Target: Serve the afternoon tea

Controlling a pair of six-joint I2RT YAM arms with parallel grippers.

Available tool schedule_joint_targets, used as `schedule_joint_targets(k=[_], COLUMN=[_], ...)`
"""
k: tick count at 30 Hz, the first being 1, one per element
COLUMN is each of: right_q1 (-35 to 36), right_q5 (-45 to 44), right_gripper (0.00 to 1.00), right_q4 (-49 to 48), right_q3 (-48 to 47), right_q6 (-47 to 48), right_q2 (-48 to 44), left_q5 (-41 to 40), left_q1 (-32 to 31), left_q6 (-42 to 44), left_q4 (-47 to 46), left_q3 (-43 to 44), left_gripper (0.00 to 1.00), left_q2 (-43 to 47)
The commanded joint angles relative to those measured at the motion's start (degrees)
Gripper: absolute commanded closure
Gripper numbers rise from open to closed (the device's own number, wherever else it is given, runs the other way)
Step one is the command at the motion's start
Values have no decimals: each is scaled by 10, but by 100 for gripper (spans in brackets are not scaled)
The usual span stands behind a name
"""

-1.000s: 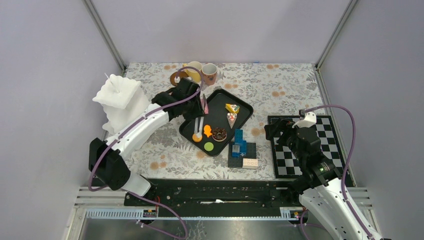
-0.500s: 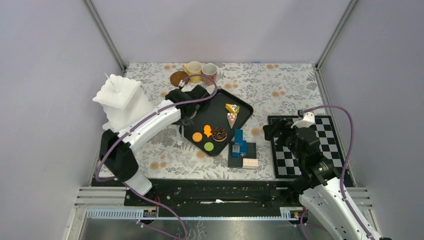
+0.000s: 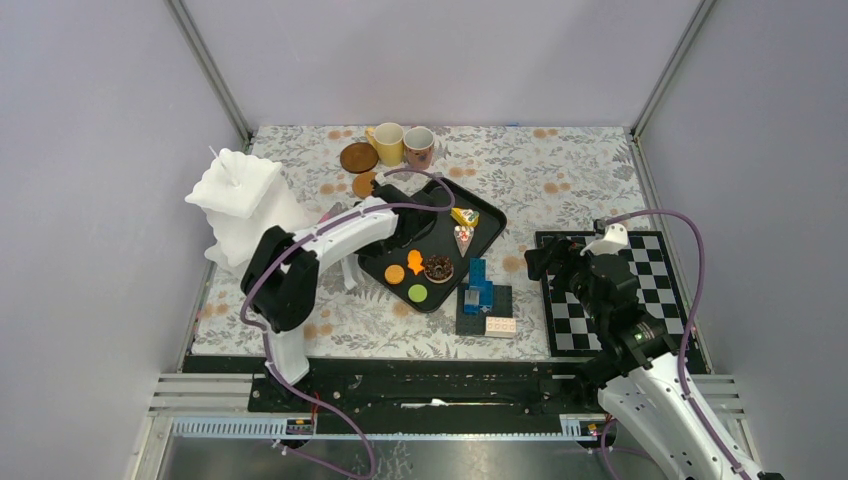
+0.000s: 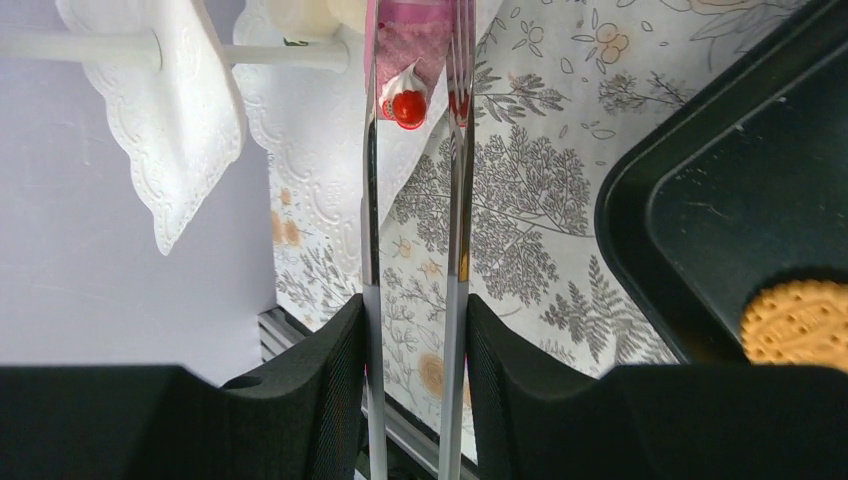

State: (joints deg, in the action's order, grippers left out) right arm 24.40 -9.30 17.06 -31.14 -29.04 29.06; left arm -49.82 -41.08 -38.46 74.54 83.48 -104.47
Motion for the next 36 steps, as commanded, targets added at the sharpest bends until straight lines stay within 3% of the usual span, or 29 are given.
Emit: schedule_joint_targets(k=[1, 27, 36], right_q1=[4, 4, 4], right_q5=[4, 6, 7], right_gripper=[2, 2, 2], right_q4=[-26, -26, -24], right_q3=[3, 0, 1], right_q6=[3, 10, 7], right_q2=[2, -1, -5], left_q5=[-74, -85, -85], left_q1=[4, 56, 69], left_q6=[-13, -22, -24], left_q4=[15, -25, -31], left_q3=[-3, -125, -130], left_gripper=[100, 100, 82], left_q2=[-36, -43, -60])
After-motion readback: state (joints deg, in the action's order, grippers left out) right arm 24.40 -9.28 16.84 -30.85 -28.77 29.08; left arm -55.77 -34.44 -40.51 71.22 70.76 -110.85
